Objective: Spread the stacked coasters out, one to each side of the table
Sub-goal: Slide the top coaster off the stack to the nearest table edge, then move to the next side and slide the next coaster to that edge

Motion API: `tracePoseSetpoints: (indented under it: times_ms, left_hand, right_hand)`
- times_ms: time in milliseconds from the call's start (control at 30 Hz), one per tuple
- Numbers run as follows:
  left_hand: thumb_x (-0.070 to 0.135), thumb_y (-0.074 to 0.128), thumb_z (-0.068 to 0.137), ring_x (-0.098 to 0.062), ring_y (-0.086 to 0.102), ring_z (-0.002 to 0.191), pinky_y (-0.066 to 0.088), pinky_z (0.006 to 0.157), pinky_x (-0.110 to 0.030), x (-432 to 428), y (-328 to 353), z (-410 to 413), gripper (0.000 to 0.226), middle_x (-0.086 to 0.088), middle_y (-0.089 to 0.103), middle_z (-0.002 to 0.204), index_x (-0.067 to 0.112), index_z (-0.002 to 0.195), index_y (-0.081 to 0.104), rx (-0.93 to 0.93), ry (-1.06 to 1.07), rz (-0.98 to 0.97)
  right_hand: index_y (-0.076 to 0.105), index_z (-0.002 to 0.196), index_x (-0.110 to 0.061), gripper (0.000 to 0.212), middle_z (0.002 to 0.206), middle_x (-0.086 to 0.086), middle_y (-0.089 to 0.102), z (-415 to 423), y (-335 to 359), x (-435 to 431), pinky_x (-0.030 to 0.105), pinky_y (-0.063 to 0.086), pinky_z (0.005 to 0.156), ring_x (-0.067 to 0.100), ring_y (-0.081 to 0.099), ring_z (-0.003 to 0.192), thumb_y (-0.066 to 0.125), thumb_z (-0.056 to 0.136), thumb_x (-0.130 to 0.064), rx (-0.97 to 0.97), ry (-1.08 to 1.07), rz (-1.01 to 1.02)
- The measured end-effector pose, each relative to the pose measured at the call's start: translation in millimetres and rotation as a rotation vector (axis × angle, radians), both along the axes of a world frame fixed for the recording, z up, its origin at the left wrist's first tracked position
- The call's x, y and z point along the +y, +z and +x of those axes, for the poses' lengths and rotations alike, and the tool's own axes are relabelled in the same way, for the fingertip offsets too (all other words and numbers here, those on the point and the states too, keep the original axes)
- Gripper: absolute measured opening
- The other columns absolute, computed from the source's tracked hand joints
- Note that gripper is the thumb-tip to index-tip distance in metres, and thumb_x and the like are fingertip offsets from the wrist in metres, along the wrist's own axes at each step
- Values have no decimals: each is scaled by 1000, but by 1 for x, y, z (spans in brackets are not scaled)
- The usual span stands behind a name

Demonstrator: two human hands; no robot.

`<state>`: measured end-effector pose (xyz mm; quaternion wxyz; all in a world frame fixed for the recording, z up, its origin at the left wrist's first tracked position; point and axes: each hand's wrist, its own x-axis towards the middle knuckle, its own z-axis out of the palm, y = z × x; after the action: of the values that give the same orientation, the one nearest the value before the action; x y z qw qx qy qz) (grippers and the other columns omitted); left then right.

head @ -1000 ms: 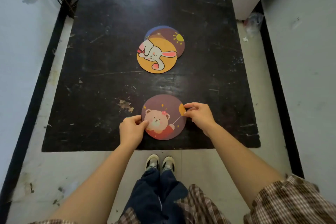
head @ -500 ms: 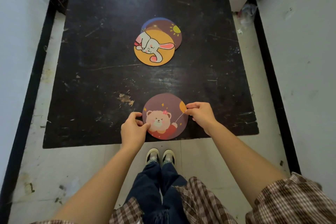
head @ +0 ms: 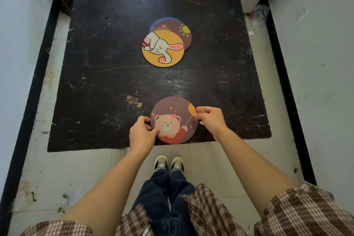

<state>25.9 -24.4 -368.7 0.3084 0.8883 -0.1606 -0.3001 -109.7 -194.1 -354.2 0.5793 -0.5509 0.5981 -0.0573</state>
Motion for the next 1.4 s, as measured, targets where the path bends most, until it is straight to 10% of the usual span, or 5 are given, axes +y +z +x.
tracePoseSetpoints:
  times_ms: [733,1400]
  left_hand:
    - [28,73,77,-23,60,93,55,77,-39,-16,11,6,49,-5,57,113,22,118,47,-45,-108,150]
    - [33,52,86,-31,42,117,42,90,-46,-205,46,-95,46,-11,47,130,15,127,43,-206,-385,127]
  right_hand:
    - [64,115,-7,43,109,6,68,-3,12,6,30,46,82,17,60,97,75,76,-23,29,87,-132]
    - [56,125,-14,45,126,8,60,-88,43,-143,32,44,92,24,57,111,61,84,-34,258,456,-460]
